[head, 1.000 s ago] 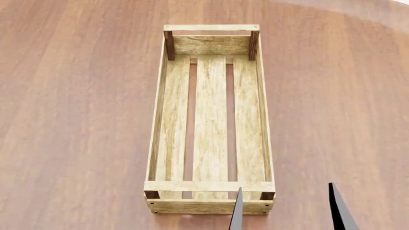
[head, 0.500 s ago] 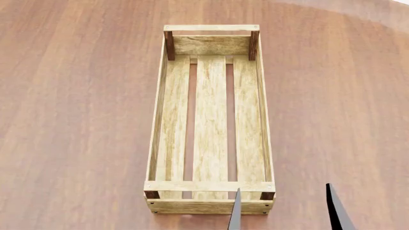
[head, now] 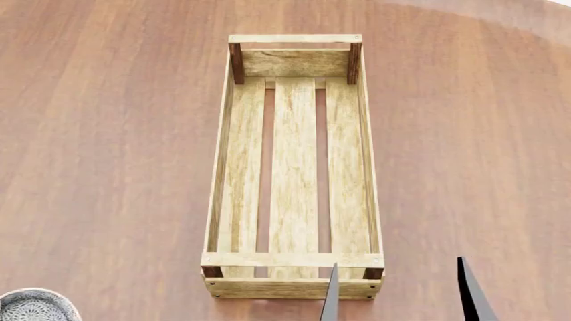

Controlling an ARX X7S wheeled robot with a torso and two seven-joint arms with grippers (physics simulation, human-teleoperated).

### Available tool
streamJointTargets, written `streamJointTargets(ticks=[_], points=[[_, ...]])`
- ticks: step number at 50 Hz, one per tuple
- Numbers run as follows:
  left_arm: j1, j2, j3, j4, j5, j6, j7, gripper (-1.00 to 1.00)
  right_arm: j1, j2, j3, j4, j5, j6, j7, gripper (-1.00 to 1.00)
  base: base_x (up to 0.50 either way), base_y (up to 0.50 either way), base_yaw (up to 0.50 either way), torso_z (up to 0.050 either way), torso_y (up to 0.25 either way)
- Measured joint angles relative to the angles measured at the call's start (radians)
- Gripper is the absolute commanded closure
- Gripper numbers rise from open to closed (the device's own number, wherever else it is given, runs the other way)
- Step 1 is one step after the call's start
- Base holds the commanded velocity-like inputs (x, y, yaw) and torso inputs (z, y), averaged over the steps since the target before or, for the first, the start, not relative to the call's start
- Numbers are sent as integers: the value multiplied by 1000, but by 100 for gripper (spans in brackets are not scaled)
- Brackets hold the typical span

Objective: Stack the right bowl on the left bowl and place them in the tray.

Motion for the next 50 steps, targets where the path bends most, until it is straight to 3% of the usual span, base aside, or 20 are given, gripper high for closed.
streamJointTargets(ticks=[32, 50], points=[[130, -84, -403, 75, -232, 25, -100, 100, 2, 8, -10, 10, 0, -3, 7, -100, 0, 0, 0, 0, 0], [89, -127, -521, -21, -367, -31, -211, 100, -1, 11, -17, 23, -2, -12, 10, -100, 0, 0, 0, 0, 0]])
